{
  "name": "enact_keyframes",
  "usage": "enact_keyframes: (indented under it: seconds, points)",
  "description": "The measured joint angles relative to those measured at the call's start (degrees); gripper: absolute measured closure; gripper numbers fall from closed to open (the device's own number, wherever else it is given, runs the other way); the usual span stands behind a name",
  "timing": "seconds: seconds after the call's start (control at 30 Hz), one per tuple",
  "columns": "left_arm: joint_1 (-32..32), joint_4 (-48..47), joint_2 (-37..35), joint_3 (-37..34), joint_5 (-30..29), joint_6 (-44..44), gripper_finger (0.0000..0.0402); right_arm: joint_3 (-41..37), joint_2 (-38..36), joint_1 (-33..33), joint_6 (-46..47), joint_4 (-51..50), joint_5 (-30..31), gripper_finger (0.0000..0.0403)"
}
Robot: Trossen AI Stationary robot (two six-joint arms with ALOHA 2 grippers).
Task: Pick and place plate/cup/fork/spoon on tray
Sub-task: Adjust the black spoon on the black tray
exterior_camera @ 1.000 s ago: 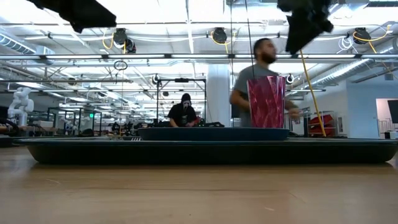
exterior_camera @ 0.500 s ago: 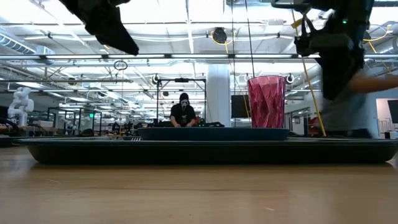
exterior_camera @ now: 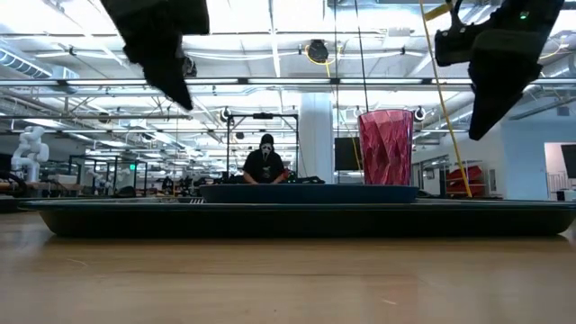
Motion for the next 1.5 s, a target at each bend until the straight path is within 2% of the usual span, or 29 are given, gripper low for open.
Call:
enact_keyframes:
  seconds: [0.2, 0.43, 0.97, 1.27, 1.5]
  points:
    - [-1.1, -4.5, 5.3, 0.0, 1.8, -6.1, 0.025, 0.0, 0.0, 2.8, -0.2, 0.0, 2.7, 0.0273]
    - [-2.2, -3.7, 10.3, 0.0, 2.2, -9.9, 0.025, 0.0, 0.0, 5.1, 1.1, 0.2, 4.7, 0.0273]
    - [-6.5, -1.2, 20.2, 0.0, 1.3, -3.1, 0.025, 0.0, 0.0, 8.8, 6.3, 0.2, 5.9, 0.0273]
    - [-6.7, -0.7, 21.2, 0.0, 1.1, -2.1, 0.025, 0.0, 0.0, 8.8, 6.8, 0.2, 5.9, 0.0273]
    - [-7.0, -0.3, 21.2, 0.0, 1.0, -5.0, 0.025, 0.0, 0.0, 8.8, 5.9, 0.2, 5.6, 0.0273]
